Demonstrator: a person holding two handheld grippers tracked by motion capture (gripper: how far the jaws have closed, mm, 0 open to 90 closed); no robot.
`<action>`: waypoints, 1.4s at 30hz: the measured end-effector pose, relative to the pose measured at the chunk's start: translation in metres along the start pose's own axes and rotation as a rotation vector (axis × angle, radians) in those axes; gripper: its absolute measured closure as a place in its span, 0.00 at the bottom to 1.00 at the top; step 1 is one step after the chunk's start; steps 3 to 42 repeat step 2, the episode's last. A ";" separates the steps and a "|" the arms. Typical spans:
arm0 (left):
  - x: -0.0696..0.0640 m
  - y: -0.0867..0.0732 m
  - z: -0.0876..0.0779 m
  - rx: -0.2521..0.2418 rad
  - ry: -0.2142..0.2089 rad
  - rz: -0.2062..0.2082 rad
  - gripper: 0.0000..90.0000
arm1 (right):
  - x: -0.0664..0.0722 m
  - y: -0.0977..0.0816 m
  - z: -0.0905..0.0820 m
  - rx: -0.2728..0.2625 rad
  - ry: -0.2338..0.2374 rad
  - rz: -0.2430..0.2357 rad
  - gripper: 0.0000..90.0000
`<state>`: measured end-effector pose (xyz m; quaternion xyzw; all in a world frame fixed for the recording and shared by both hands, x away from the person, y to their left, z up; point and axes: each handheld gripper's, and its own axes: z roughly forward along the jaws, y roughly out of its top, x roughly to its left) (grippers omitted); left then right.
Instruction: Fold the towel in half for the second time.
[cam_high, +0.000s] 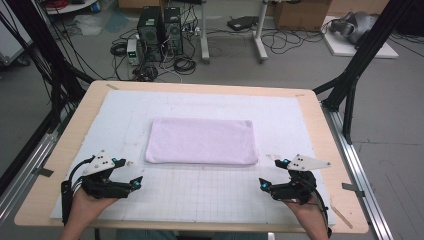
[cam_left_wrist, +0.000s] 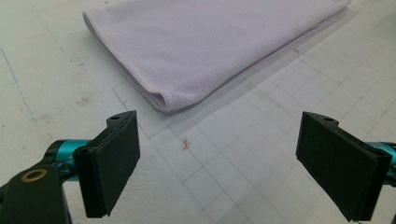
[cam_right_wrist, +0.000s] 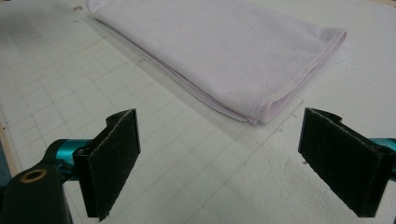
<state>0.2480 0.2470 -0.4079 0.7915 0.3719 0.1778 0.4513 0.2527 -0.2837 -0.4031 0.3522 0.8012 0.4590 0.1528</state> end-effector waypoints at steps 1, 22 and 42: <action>0.000 0.000 0.000 0.000 -0.002 0.000 0.16 | 0.000 -0.001 0.000 -0.003 -0.001 -0.004 0.13; -0.001 0.000 0.000 -0.001 -0.001 0.001 0.16 | 0.000 -0.001 0.000 -0.003 0.000 -0.003 0.13; -0.001 0.000 0.000 -0.001 -0.001 0.001 0.16 | 0.000 -0.001 0.000 -0.003 0.000 -0.003 0.13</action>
